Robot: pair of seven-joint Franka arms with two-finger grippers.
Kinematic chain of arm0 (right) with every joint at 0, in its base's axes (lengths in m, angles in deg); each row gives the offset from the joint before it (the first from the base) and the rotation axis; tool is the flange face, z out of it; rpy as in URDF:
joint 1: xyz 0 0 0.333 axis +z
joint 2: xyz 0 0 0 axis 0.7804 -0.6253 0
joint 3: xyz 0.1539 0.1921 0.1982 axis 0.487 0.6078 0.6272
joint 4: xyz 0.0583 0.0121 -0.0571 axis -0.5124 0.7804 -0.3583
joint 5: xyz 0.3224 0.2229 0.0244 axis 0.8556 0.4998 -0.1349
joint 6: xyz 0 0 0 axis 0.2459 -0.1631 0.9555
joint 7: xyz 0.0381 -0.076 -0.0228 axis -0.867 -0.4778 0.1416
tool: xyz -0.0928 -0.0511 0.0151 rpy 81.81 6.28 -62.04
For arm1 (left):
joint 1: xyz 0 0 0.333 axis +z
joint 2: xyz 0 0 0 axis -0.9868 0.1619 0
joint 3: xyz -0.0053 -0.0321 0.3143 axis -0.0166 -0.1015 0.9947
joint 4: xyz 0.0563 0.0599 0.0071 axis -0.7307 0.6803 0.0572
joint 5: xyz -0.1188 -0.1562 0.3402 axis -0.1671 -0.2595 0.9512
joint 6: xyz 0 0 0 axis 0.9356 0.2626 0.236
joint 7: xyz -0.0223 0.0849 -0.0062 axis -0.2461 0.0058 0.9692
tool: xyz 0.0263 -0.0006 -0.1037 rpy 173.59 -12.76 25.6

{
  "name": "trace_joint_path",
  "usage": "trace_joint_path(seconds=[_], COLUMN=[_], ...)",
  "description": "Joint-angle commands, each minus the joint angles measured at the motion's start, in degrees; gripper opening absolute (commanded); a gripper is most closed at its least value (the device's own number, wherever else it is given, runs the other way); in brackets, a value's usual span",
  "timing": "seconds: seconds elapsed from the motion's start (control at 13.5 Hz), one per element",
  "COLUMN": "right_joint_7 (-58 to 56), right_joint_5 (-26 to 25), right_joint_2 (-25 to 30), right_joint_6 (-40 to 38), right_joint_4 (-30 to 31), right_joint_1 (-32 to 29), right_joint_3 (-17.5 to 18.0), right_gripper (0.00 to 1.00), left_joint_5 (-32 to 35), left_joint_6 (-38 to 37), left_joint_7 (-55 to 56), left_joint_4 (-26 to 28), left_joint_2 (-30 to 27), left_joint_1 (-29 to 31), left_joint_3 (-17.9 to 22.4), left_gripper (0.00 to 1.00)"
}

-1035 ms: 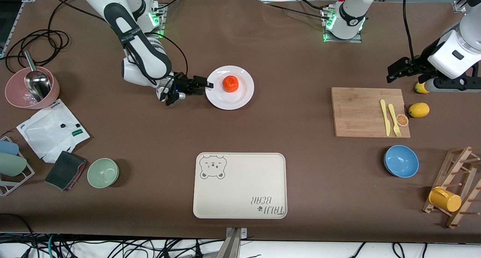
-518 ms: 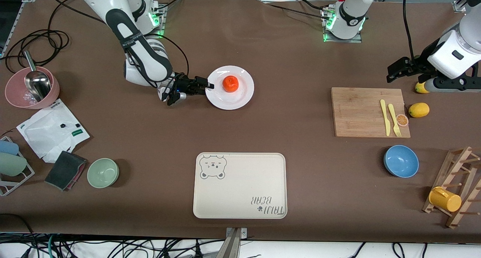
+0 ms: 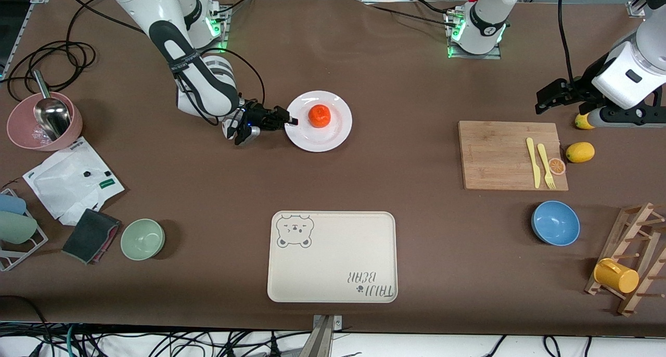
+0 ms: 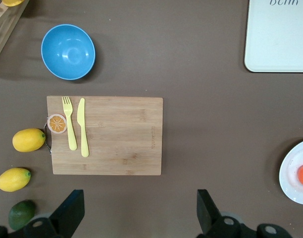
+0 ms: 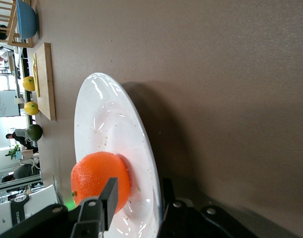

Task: Place orange and plate with both arms
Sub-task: 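Grip the plate rim with the right gripper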

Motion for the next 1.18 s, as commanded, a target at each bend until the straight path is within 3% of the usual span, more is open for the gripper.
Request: trace_joint_path(seconds=[0.0,0.59,1.11], right_joint_7=[-1.99,-4.54,-3.32], right_joint_5=[1.55,1.81,1.72], right_joint_2=[-0.07,-1.04,-0.95], right_joint_6=[0.76,0.76,0.23], right_joint_4=[-0.11,-0.28,-2.64], right_joint_1=[0.08,0.08,-0.44], right_joint_3=[0.45,0.45,0.09], right_gripper=[0.34,0.00,0.00], left_joint_5=[-0.46,-0.46,-0.46], left_joint_6=[-1.03,-1.03,-1.03], left_joint_7=[-0.34,-0.34,-0.34], left_joint_4=[-0.45,-0.45,-0.45], left_joint_2=[-0.47,-0.47,-0.47], left_joint_1=[-0.40,-0.40,-0.31], left_joint_3=[0.45,0.54,0.45], left_gripper=[1.00,1.00,1.00])
